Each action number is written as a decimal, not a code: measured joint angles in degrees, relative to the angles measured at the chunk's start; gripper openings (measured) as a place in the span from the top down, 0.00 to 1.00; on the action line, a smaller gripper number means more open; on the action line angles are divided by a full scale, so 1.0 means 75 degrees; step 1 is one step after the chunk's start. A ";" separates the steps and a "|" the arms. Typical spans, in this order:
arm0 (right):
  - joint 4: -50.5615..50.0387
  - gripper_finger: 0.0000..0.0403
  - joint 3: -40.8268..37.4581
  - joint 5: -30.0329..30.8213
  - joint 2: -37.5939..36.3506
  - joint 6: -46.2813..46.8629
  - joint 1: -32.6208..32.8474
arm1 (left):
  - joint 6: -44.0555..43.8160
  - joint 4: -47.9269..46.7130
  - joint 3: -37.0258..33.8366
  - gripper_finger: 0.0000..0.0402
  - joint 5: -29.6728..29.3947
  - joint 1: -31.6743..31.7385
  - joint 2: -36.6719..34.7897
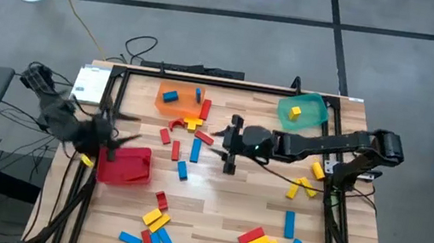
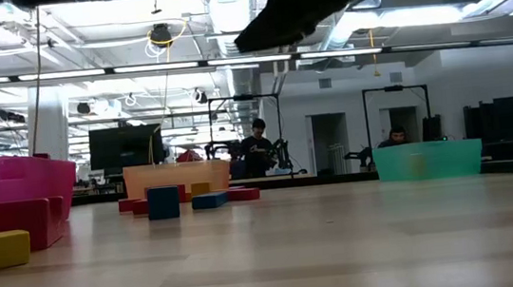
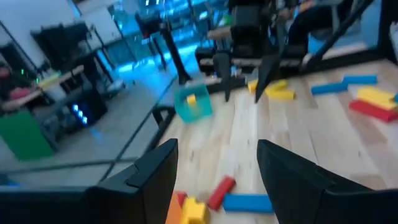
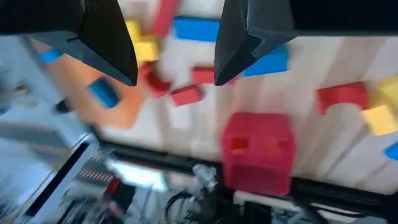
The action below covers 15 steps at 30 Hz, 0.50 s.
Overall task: Sort blocks
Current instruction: Put the yellow block into the blue bin
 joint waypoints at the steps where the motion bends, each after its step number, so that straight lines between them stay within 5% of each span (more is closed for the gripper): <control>1: -0.0002 0.44 0.0000 0.0000 -0.0119 -0.0220 -0.0097 | 0.0265 0.0004 0.0127 0.47 0.0050 0.0000 -0.0134; 8: -0.0159 0.44 0.0000 -0.0003 -0.0929 -0.1270 -0.0783 | 0.1425 -0.0134 0.0764 0.47 0.0495 0.0000 -0.0611; 15: -0.0577 0.44 0.0003 -0.0001 -0.1547 0.0538 -0.1395 | 0.0400 -0.0807 0.0921 0.47 0.0506 0.0000 -0.0793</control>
